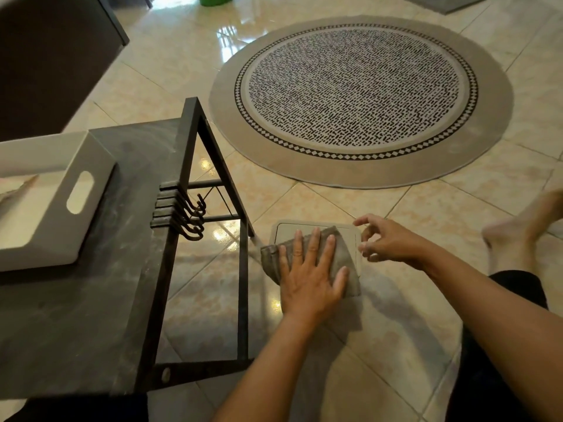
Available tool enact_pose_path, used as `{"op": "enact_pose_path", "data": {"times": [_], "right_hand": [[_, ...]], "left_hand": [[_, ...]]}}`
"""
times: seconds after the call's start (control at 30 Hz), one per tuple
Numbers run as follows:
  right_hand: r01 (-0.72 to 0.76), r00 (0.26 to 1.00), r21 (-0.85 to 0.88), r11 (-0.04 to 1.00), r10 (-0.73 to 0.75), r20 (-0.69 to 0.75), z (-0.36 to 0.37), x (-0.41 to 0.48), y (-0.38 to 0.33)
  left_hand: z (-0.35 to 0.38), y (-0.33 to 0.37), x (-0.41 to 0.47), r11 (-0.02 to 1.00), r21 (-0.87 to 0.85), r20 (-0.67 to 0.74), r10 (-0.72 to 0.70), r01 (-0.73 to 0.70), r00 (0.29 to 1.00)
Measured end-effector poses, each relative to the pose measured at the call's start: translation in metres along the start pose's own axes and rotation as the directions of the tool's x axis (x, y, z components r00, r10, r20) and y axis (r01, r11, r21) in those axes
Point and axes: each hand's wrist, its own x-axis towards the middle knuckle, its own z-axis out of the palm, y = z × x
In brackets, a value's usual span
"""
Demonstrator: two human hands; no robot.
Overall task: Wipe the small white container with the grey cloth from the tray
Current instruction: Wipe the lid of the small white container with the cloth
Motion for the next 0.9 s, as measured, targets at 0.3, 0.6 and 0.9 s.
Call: {"op": "enact_pose_path", "data": {"times": [0.3, 0.6, 0.9], "right_hand": [[0.085, 0.996, -0.348, 0.934, -0.073, 0.046, -0.005, 0.027, -0.012], [0.0, 0.991, -0.112, 0.994, 0.015, 0.133, 0.004, -0.003, -0.001], [-0.007, 0.986, 0.15, 0.989, -0.018, 0.165, 0.009, 0.013, -0.005]], "left_hand": [[-0.016, -0.031, 0.014, 0.994, 0.059, 0.037, 0.088, -0.09, 0.995], [-0.015, -0.003, 0.019, 0.999, -0.019, 0.015, -0.033, 0.034, 0.999], [-0.018, -0.019, 0.028, 1.0, 0.008, 0.025, -0.005, 0.005, 1.0]]}}
